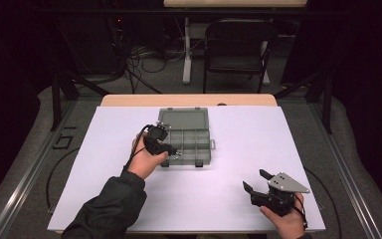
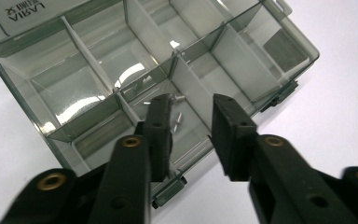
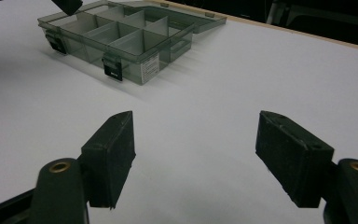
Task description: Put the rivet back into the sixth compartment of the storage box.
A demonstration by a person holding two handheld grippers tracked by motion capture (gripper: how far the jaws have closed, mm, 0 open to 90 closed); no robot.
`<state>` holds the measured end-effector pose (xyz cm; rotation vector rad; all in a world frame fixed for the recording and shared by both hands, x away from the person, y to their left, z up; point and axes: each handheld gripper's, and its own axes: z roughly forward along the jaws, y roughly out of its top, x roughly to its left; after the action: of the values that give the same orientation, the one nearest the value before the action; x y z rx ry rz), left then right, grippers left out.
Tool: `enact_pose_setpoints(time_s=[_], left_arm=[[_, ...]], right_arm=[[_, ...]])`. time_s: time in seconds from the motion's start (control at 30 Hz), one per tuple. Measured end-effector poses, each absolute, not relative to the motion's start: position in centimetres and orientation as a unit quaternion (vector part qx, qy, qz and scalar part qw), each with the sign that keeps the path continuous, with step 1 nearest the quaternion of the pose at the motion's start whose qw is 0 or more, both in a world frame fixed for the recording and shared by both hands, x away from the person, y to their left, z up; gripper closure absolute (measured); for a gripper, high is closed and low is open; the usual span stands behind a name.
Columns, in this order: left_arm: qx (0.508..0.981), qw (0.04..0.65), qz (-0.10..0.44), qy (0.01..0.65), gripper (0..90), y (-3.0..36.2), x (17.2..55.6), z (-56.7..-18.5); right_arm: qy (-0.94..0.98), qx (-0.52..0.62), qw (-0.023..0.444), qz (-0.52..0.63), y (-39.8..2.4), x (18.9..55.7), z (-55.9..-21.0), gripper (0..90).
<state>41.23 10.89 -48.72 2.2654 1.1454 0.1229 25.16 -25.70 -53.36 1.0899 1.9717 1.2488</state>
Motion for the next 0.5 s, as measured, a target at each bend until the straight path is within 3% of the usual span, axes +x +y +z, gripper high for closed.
enact_pose_setpoints(time_s=[0.27,0.5], left_arm=[[0.85,0.314,0.067,0.417,49.2,11.2,40.4,-48.3],[0.85,0.324,0.075,0.408,42.9,12.1,39.3,-48.1]], right_arm=[[0.735,0.407,0.279,0.466,-25.7,25.2,-53.4,27.8],[0.735,0.405,0.279,0.466,-25.7,25.2,-53.4,27.8]])
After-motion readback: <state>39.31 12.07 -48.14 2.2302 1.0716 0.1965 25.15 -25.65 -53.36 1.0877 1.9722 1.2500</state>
